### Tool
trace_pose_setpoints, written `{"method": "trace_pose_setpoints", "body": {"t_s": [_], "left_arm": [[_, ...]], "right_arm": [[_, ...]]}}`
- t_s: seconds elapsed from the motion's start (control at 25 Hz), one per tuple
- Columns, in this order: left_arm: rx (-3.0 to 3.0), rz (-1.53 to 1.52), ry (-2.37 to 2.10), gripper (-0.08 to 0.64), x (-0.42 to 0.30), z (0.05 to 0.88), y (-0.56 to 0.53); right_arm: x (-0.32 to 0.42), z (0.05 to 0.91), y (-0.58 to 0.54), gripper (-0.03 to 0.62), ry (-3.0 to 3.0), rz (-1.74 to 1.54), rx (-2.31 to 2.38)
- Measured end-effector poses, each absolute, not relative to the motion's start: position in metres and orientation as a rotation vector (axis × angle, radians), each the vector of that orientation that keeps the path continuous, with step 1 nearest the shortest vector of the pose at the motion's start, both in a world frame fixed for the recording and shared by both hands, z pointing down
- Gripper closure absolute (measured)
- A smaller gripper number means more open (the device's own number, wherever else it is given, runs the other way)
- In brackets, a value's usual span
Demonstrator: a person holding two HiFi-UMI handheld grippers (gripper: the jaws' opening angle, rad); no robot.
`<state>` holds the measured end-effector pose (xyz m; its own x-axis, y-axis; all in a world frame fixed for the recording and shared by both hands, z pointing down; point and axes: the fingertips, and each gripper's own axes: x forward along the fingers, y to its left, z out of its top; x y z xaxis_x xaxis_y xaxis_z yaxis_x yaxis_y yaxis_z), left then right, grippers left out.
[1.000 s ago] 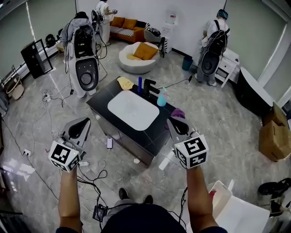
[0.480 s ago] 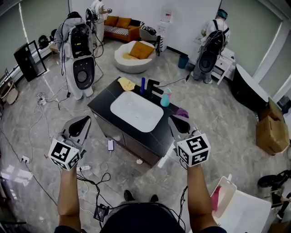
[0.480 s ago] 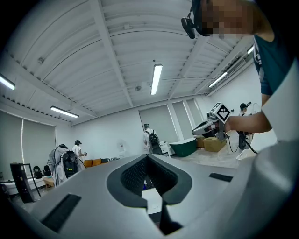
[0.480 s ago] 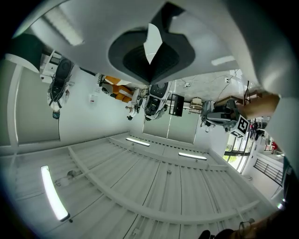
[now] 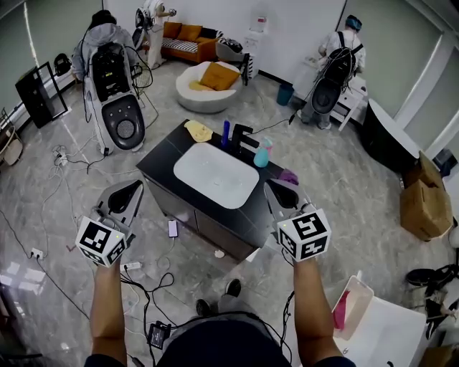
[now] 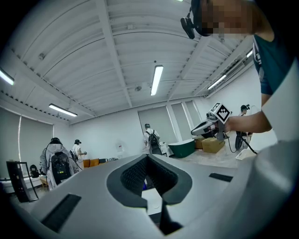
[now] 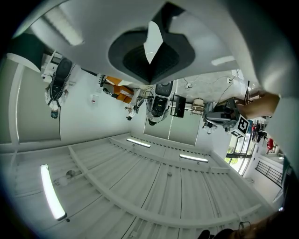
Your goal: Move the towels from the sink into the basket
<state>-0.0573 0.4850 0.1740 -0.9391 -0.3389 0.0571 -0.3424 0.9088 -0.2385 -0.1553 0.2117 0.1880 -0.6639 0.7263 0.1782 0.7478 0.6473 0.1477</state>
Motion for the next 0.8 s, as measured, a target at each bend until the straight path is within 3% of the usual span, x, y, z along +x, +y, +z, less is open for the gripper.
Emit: {"method": "trace_pose_setpoints", "body": {"t_s": [0.32, 0.8], "left_arm": [[0.465, 0.424, -3.023, 0.555, -0.086, 0.181, 0.496], [0.374, 0.435, -2.995, 0.554, -0.186, 0.192, 0.492]], "right_arm": [[-0.210, 0.195, 0.223, 0.583, -2.755, -0.264, -1.297], [-0.318, 0.219, 0.244, 0.583, -2.679, -0.231, -1.421]]}}
